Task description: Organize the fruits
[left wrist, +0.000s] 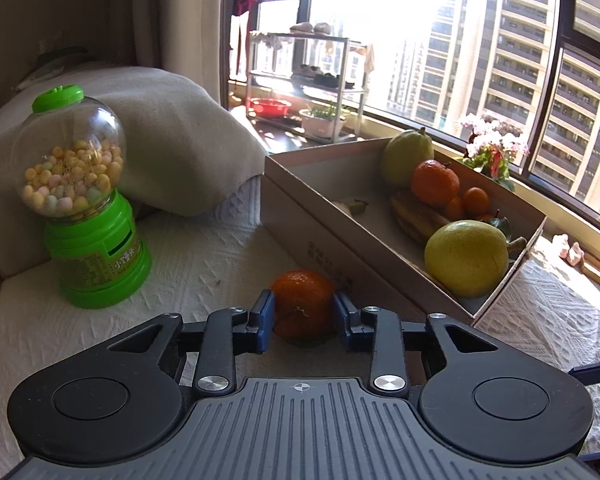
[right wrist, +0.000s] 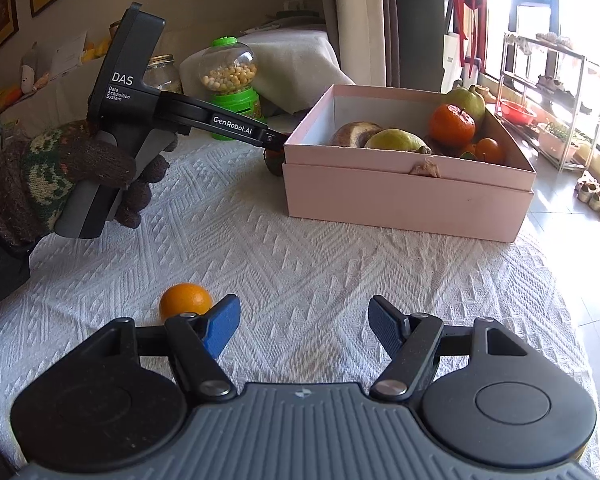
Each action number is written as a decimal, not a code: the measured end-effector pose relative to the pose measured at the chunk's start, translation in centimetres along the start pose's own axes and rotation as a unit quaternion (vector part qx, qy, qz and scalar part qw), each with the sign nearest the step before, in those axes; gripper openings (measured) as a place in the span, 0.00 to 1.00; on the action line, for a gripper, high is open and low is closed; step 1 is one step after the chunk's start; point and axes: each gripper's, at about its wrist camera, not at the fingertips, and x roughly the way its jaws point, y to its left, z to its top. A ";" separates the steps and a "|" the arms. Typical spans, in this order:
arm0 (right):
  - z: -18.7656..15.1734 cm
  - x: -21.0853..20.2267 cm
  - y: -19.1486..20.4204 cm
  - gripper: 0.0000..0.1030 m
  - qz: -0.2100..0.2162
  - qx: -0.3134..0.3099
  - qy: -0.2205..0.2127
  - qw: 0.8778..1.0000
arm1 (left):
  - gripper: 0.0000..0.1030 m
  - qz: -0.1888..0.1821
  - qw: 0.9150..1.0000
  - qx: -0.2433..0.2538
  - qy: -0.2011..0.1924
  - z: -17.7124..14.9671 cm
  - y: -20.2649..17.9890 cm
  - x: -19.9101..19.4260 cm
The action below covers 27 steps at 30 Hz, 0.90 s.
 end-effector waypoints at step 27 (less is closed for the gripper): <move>15.8 13.9 9.2 0.45 -0.076 -0.260 0.091 0.958 | 0.20 0.042 0.988 -0.142 0.044 -8.2 -0.7 -10.1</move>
